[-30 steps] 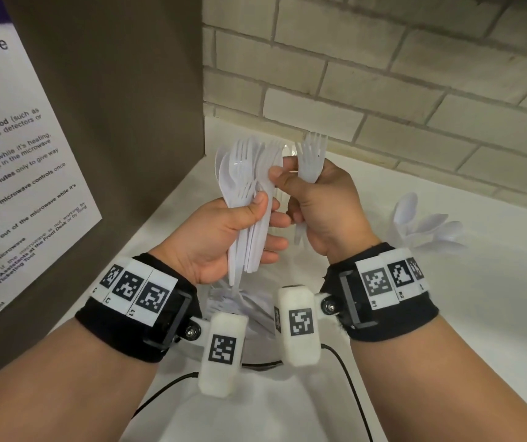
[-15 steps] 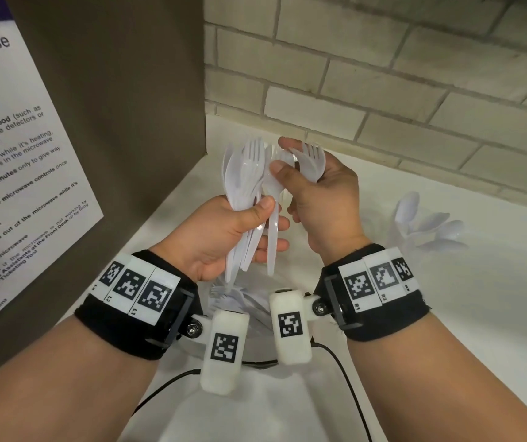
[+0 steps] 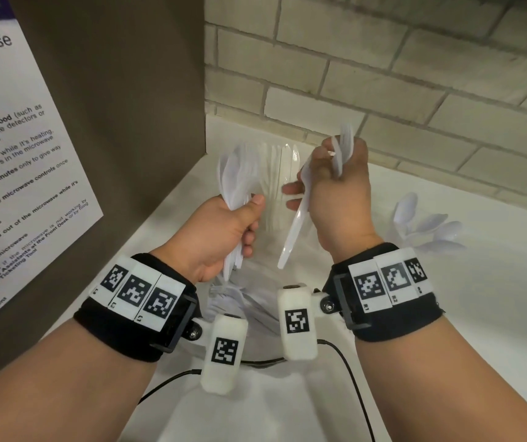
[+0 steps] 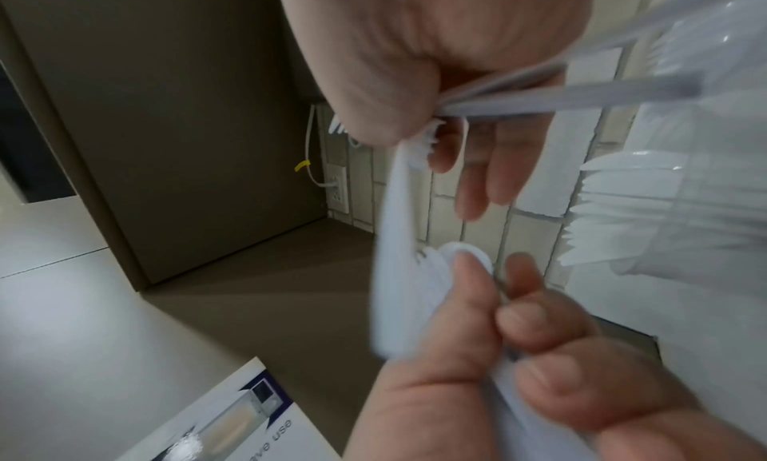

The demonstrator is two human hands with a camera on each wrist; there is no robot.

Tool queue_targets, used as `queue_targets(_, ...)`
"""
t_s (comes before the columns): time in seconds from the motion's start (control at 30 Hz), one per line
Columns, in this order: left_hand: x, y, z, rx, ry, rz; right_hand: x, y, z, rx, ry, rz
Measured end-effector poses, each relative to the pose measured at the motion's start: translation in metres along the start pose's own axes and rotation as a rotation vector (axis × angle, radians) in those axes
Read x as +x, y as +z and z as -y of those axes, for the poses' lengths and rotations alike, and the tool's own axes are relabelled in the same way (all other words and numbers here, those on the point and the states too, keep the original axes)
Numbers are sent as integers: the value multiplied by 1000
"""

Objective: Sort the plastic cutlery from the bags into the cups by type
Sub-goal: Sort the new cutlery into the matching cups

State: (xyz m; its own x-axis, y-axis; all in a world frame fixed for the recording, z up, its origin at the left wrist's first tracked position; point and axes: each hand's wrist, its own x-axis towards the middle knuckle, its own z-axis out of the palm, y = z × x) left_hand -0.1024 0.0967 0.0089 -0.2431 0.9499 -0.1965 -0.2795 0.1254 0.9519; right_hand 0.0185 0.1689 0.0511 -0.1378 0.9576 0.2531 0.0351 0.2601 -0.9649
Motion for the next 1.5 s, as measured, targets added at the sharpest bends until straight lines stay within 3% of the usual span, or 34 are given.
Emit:
queue_targets(0.13,-5,4,0,47,48,97,-5,3,1,-174,-80,100)
queue_targets(0.37,-6,1,-2,-104,-42,98,-8,-4,2,-75,73,236)
queue_targets(0.7,-5,6,-3,-42,-117,218,-13,0,4,-25,237,229)
queue_targets(0.87,-5,5,2,-2,-118,175,-12,-2,2,168,395,213)
queue_targets(1.03,-3,7,2,10,-106,160,-20,-3,1,95,298,373)
queue_targets(1.2,-2,8,5,-47,-137,229,-20,-7,2,73,279,454)
queue_targets(1.5,-1,10,6,-188,-83,286,-24,-11,-5,176,268,368)
